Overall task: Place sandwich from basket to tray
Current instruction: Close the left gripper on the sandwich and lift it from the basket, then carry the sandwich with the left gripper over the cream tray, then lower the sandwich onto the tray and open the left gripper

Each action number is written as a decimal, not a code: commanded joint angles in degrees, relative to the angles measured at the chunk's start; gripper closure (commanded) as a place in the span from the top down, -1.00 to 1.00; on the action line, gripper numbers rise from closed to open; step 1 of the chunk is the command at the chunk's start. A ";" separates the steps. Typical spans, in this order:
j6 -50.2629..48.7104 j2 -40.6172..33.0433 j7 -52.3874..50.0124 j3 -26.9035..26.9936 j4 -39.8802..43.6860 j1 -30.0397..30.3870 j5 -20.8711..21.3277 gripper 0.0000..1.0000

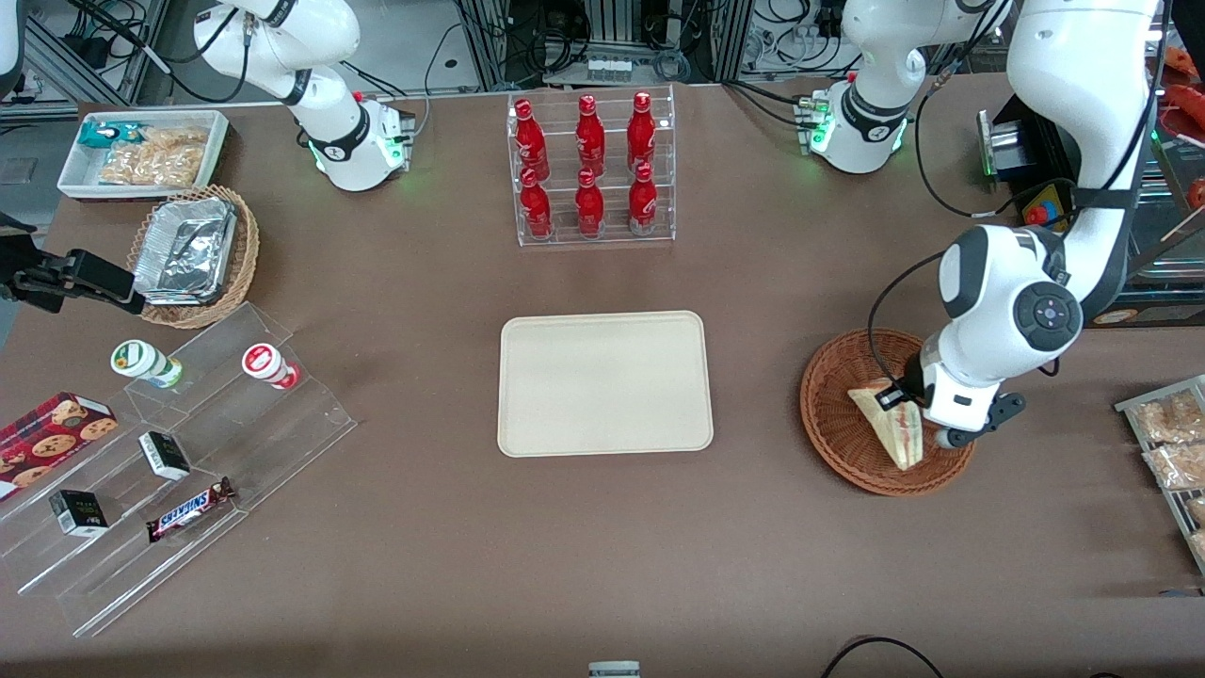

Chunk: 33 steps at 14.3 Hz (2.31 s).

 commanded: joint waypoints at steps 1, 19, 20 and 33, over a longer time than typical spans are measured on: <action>-6.89 0.19 0.17 -4.04 5.24 -3.62 0.96 -0.77; -9.46 22.78 -30.60 -4.04 26.70 -37.04 15.81 -0.60; -9.29 23.13 -30.68 -4.04 26.71 -37.39 15.81 -0.53; -14.11 19.20 -31.74 -2.91 32.60 -33.98 16.69 1.00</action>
